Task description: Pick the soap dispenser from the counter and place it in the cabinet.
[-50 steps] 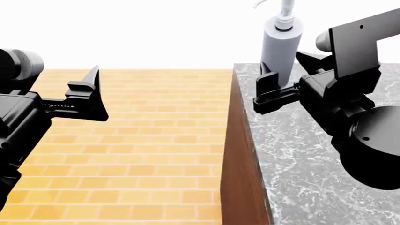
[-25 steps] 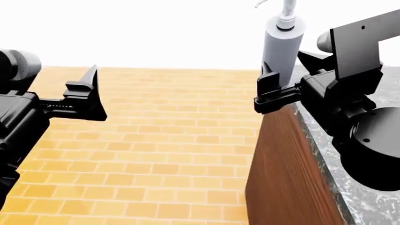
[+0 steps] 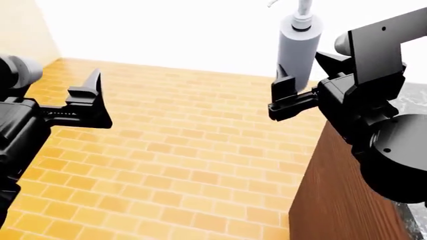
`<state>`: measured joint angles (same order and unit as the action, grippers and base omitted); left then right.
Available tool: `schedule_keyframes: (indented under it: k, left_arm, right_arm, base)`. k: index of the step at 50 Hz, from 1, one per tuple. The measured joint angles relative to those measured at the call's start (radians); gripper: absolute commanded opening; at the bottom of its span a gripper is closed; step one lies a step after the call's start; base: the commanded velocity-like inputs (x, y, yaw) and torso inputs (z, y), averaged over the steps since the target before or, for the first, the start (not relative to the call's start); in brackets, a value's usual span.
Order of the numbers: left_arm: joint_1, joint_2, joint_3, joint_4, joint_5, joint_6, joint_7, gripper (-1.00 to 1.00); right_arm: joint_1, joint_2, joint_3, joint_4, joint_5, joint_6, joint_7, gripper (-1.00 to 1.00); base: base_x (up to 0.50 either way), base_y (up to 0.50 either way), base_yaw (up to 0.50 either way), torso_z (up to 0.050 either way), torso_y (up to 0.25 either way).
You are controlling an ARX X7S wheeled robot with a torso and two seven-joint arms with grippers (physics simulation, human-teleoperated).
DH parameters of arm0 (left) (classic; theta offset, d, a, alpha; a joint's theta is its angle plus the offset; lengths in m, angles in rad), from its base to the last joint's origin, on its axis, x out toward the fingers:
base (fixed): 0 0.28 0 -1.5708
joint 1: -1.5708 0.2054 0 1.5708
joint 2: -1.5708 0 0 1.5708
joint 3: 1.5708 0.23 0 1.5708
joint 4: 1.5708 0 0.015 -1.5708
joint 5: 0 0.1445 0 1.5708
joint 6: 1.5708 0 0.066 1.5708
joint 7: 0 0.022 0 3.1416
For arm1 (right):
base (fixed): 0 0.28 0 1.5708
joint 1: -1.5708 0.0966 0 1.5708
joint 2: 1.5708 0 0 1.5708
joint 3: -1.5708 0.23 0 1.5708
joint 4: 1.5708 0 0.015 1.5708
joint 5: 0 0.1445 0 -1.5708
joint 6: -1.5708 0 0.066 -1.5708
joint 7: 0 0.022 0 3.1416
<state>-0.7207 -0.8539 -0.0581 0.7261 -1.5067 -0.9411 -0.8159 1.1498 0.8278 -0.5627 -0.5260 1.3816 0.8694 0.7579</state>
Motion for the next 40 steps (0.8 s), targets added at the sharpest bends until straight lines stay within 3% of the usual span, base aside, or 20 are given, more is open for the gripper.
schedule_keyframes:
  k: [19, 40]
  left_arm:
    - [0.129, 0.073, 0.009, 0.040, 0.249, 0.096, 0.074, 1.00]
    - [0.182, 0.094, 0.013, 0.044, 0.348, 0.153, 0.126, 1.00]
  right_arm:
    - [-0.046, -0.039, -0.001, -0.018, -0.070, -0.078, -0.035, -1.00]
    - [-0.070, -0.072, -0.023, -0.008, -0.142, -0.120, -0.073, -1.00]
  base:
    - [0.00, 0.00, 0.50, 0.000, 0.000]
    - [0.00, -0.01, 0.50, 0.000, 0.000]
